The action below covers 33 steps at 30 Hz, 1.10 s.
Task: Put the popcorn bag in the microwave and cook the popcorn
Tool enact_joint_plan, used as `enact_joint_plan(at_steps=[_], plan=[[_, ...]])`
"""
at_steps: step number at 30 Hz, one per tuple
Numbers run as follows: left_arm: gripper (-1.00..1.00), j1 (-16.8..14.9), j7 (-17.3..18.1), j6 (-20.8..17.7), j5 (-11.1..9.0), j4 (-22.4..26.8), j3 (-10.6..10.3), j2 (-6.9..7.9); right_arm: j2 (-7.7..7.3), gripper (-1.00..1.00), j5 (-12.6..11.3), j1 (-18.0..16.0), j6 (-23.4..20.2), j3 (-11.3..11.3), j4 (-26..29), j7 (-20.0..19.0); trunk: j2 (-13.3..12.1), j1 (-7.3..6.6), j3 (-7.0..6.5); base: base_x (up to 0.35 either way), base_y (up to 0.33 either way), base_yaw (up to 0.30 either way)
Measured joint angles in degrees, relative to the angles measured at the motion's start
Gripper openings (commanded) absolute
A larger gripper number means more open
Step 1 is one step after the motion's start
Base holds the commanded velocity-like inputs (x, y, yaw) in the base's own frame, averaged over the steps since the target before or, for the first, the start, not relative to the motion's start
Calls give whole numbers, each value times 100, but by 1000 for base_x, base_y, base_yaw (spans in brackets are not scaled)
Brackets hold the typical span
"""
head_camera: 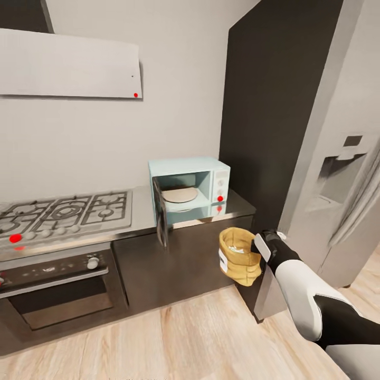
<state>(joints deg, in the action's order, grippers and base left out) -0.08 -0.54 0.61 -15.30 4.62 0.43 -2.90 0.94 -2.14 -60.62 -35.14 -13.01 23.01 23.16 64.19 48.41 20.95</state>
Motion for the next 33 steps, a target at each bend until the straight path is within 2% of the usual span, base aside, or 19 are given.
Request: enact_joint_plan(at_steps=[12, 20, 27, 33], plan=[[100, 0, 6, 2, 1, 1, -1, -1, 7, -100, 0, 0, -1, 0, -30, 1, 0, 0, 0, -4, -6, 267], [100, 0, 6, 2, 1, 1, 0, -8, -1, -100, 0, 0, -1, 0, -27, 1, 0, 2, 0, -196, 0, 267], [100, 0, 6, 2, 1, 1, -1, -1, -1, -100, 0, 0, 0, 0, -26, 1, 0, 0, 0, -29, 0, 263], [100, 0, 6, 2, 1, 1, 0, 1, -15, -100, -4, 1, 12, -13, -5, 0, 0, 0, 0, 0, 0, 41]])
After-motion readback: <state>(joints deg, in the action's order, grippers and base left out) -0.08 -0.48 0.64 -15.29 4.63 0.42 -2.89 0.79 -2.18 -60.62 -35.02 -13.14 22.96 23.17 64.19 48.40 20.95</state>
